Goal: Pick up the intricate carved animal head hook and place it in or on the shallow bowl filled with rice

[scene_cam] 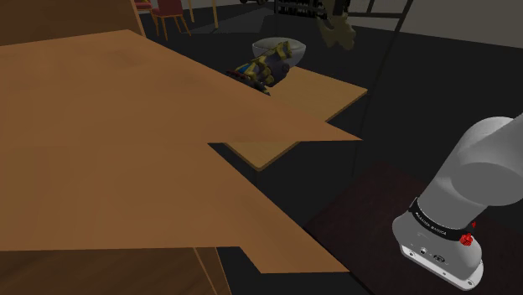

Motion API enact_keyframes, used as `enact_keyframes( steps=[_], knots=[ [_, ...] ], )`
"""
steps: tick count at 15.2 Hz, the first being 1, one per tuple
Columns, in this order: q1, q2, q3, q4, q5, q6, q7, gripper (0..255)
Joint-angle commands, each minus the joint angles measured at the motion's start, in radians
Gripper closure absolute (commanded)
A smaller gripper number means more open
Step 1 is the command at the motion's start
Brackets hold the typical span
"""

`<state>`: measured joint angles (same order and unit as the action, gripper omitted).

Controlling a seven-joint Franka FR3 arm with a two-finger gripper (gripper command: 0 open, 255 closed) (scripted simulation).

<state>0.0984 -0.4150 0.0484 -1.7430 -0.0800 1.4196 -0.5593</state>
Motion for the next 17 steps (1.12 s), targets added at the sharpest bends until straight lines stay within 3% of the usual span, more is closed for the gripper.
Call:
enact_keyframes(
  steps=[1, 6, 10, 12, 15, 17],
  knots=[
    [-0.004, 0.071, -0.003, 0.067, -0.004, 0.005, -0.006, 255],
    [-0.008, 0.279, -0.004, 0.286, -0.013, -0.006, -0.012, 255],
    [-0.010, 0.469, -0.003, 0.521, -0.023, -0.050, -0.019, 255],
    [-0.008, 0.583, -0.002, 0.678, -0.029, -0.093, -0.023, 255],
    [0.001, 0.796, -0.004, 1.003, -0.043, -0.205, -0.036, 255],
    [-0.004, 0.738, -0.004, 0.879, -0.037, -0.139, -0.030, 255]
  ],
)
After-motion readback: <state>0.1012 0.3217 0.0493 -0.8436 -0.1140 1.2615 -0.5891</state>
